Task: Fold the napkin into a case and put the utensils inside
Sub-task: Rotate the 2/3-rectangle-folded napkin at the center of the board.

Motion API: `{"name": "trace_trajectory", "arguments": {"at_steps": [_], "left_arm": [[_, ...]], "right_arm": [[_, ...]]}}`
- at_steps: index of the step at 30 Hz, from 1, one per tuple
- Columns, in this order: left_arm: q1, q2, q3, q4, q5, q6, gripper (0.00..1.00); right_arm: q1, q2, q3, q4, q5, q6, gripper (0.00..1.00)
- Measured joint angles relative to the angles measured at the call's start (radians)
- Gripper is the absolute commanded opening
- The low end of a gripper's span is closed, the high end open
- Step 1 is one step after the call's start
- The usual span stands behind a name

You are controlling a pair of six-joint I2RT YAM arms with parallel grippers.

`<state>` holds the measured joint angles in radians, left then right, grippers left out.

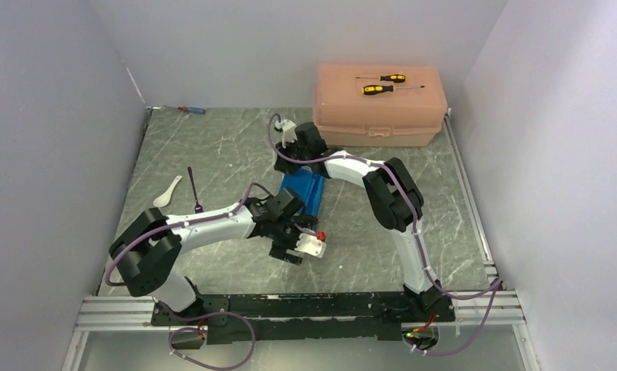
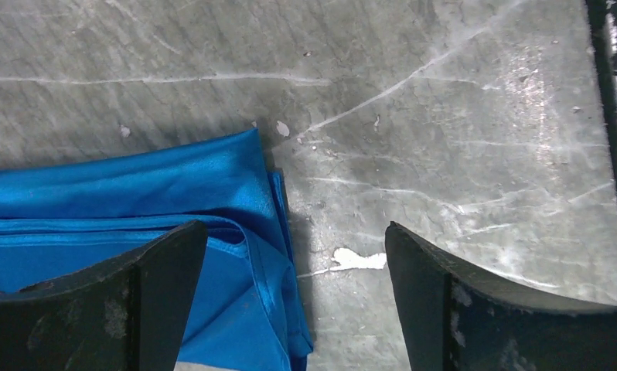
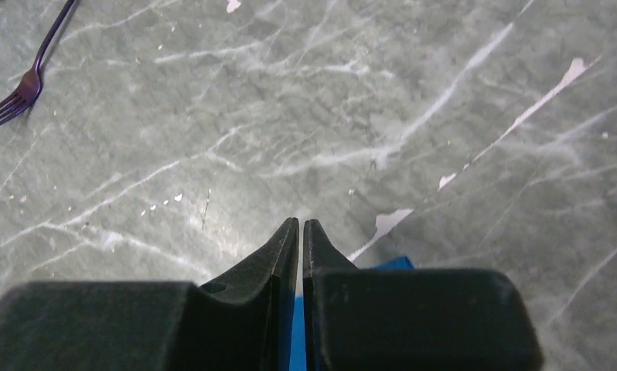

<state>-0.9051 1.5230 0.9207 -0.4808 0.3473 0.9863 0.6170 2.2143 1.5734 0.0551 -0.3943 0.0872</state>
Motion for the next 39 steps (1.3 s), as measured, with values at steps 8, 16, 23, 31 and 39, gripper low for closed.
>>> {"name": "trace_trajectory", "arguments": {"at_steps": [8,16,23,31,39], "left_arm": [[-0.007,0.090,-0.008,0.042,-0.052,0.041,0.72],[-0.006,0.089,-0.023,0.056,-0.087,0.090,0.64],[0.035,0.020,-0.087,0.025,-0.125,0.120,0.63],[0.089,-0.021,-0.122,-0.010,-0.173,0.198,0.62],[0.158,-0.086,-0.170,-0.014,-0.192,0.281,0.71]], "right_arm": [[0.005,0.065,0.055,-0.043,0.024,-0.025,0.08],[-0.003,0.072,0.027,-0.048,0.035,-0.039,0.06],[-0.036,-0.041,-0.166,0.035,0.074,-0.034,0.02],[-0.082,-0.207,-0.433,0.148,0.188,0.016,0.04],[-0.084,-0.332,-0.637,0.254,0.282,0.090,0.08]]}}
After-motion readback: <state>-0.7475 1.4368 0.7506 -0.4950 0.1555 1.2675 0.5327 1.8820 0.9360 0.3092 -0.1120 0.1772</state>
